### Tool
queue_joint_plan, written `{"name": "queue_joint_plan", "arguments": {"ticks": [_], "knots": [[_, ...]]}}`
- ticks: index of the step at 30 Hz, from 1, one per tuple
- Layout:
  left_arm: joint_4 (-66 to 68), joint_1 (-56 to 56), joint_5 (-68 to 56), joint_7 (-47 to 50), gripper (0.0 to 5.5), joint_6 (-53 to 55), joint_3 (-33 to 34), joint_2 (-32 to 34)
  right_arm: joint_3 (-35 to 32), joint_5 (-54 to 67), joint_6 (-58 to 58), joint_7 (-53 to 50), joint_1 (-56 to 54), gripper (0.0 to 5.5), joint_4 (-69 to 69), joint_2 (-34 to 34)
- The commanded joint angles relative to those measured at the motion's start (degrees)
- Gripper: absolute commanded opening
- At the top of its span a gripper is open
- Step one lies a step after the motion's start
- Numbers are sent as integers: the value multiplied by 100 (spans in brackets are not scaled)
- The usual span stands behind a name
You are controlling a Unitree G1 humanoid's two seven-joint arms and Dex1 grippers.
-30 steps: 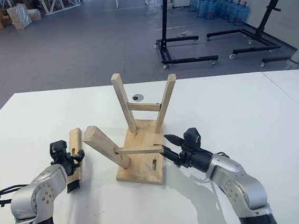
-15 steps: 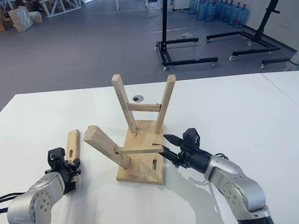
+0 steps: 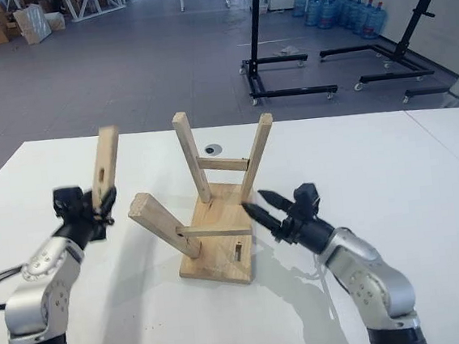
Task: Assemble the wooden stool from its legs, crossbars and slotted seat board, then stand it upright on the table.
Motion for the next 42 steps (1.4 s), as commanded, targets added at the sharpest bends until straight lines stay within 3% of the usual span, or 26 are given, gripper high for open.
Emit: {"name": "queue_joint_plan", "arguments": {"ticks": [1, 4, 6, 9, 14, 17, 20, 33, 42], "knots": [[62, -694, -669, -1230, 204, -766, -40, 449, -442, 1030, 361, -104, -1043, 346, -135, -214], [-48, -1170, -2134, -2631, 204, -210, -336, 625, -295, 1544, 528, -186, -1729, 346, -214, -134], [557, -1672, -2711, -3482, 204, 135, -542, 677, -99, 1800, 564, -54, -2095, 346, -203, 2], [1640, -2440, -2886, -4498, 204, 401, -836, 871, 222, 1841, 580, 183, -2585, 346, 187, 183], [2811, -3013, -2824, -5743, 204, 685, -1392, 921, 725, 1244, 215, 806, -2834, 442, 1213, 561], [3331, -3008, -2712, -6200, 204, 767, -1679, 828, 961, 801, -87, 1057, -2844, 446, 1680, 820], [3419, -2961, -2644, -6374, 204, 783, -1791, 797, 948, 774, -168, 1225, -2843, 446, 1660, 952], [2973, -2741, -2718, -6316, 204, 846, -1607, 724, 460, 1339, 237, 1524, -2711, 220, 1683, 974], [2951, -2715, -2697, -6319, 204, 845, -1573, 708, 685, 910, 243, 1569, -2672, 209, 1906, 943]]}}
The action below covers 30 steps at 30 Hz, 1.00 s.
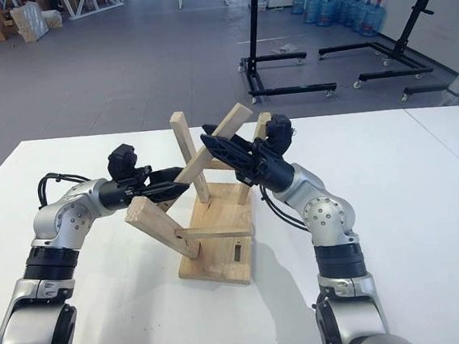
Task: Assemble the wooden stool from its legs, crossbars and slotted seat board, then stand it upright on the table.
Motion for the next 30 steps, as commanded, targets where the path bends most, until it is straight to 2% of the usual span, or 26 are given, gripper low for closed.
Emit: {"name": "queue_joint_plan", "arguments": {"ticks": [1, 6, 7, 11, 17, 21, 25, 30], "knots": [[-127, -37, -37, -81, 204, -15, 44, 0, 99, -190, 119, -87, 72, 209, 146, -14], [-28, -49, 61, 139, 204, -49, 63, -108, -19, -77, 19, 6, 71, 209, 17, 0], [180, -161, 84, 443, 242, -36, 167, -252, -5, -244, -118, -54, 63, 208, -16, -19], [284, -147, -56, 786, 306, 90, 448, -349, -189, -364, -270, -287, 88, 207, -332, -132], [-261, 442, -221, 1241, 395, -109, 1381, 74, -1126, 166, 106, -485, 760, 207, -1346, -1088], [-1057, 1229, -459, 1839, 447, -98, 1980, 118, -1401, -312, -128, -115, 1658, 207, -1580, -1703], [-1715, 1868, -661, 2316, 447, -50, 2206, 66, -1345, 37, 80, 476, 2295, 207, -1847, -1999], [-1751, 1860, -819, 2586, 447, -61, 2188, 61, -940, -323, -135, 1022, 2437, 207, -1678, -2128]]}}
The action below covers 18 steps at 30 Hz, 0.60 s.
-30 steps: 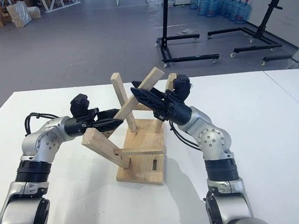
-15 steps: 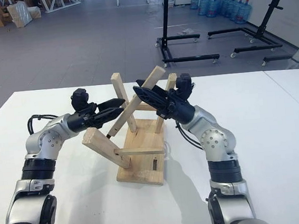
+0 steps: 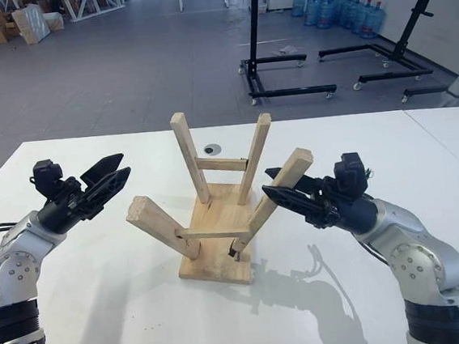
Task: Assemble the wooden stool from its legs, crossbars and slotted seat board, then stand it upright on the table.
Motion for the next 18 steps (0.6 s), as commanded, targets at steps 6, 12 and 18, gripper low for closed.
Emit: {"name": "queue_joint_plan", "arguments": {"ticks": [6, 12, 18], "knots": [[97, -170, -48, 146, 447, -25, -128, 52, 783, -1291, -931, 629, -36, 206, 435, -209], [131, -166, -55, 125, 447, -24, -149, 88, 991, -1900, -1732, 719, 116, 205, 610, -233], [66, -81, -10, 165, 447, -86, -193, 36, 1234, -2100, -2016, 650, 187, 205, 222, -302]]}}
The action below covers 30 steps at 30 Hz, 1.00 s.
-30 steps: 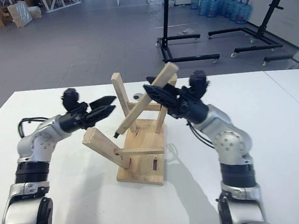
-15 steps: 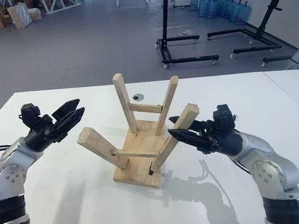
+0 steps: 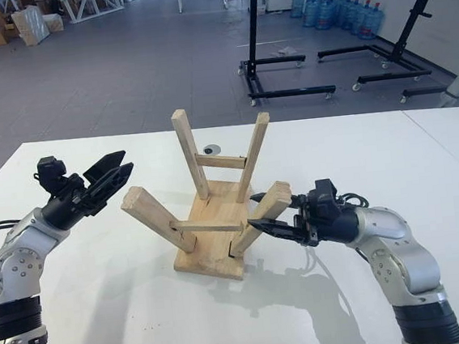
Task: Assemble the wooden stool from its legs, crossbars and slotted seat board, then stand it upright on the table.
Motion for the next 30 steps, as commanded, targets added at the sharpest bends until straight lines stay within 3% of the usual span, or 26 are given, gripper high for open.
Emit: {"name": "queue_joint_plan", "arguments": {"ticks": [1, 21, 30], "knots": [[-59, 40, 35, 24, 447, -69, -95, 26, 225, -255, 39, -102, 49, 205, -103, -90], [-1182, 131, -143, 285, 447, -41, -700, -75, 524, -507, -281, -358, -5, 205, -222, -40], [-1277, 427, -991, 187, 447, 104, 759, 903, 553, -770, -308, -747, 42, 205, -342, -108]]}}
